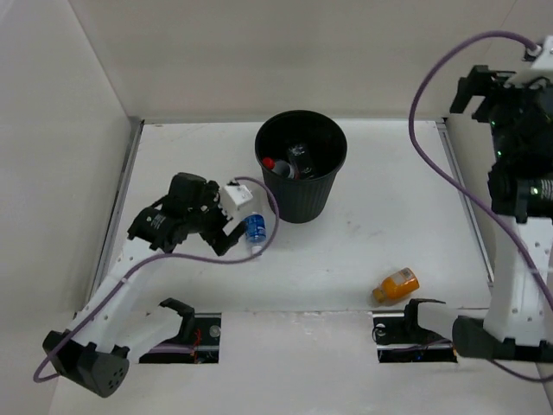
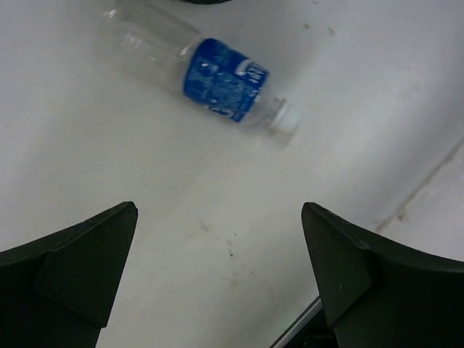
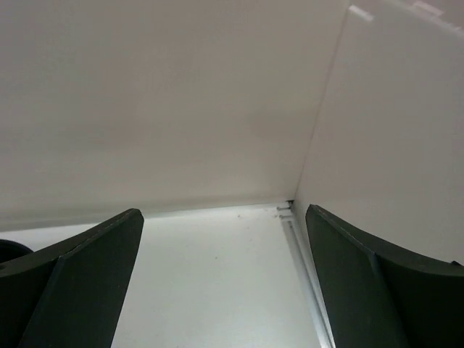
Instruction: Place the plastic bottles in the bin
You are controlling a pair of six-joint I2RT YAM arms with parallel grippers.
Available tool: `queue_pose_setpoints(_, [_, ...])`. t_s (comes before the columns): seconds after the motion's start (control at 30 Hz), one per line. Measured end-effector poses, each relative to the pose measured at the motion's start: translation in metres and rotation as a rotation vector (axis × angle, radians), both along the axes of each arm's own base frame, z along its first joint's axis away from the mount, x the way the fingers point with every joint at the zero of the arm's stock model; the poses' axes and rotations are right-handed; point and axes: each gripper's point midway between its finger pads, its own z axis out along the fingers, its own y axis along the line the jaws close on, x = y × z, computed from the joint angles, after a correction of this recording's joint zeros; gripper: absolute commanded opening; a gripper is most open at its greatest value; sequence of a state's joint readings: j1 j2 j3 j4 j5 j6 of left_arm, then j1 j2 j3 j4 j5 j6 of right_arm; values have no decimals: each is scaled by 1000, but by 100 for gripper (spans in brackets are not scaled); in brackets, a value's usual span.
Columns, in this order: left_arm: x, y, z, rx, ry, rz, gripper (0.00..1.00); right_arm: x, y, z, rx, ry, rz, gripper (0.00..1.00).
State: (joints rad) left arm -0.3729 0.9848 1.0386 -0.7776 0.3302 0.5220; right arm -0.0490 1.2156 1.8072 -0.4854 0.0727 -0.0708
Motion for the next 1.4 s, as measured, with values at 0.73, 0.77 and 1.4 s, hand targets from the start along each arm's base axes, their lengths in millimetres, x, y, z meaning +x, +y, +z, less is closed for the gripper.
queue_pose_setpoints(0.73, [-64,-55,-60,333,-397,-1058,98,-144,-26,0,-17,-131,-142,100])
queue_pose_setpoints(0.77, [-63,-53,-59,349,-430,-1112,98,-146,-26,-1,-19,-131,-145,100])
queue_pose_setpoints(1.4, [-23,-53,-117,429,-339,-1442,98,-197,10,-19,90,-205,-41,100])
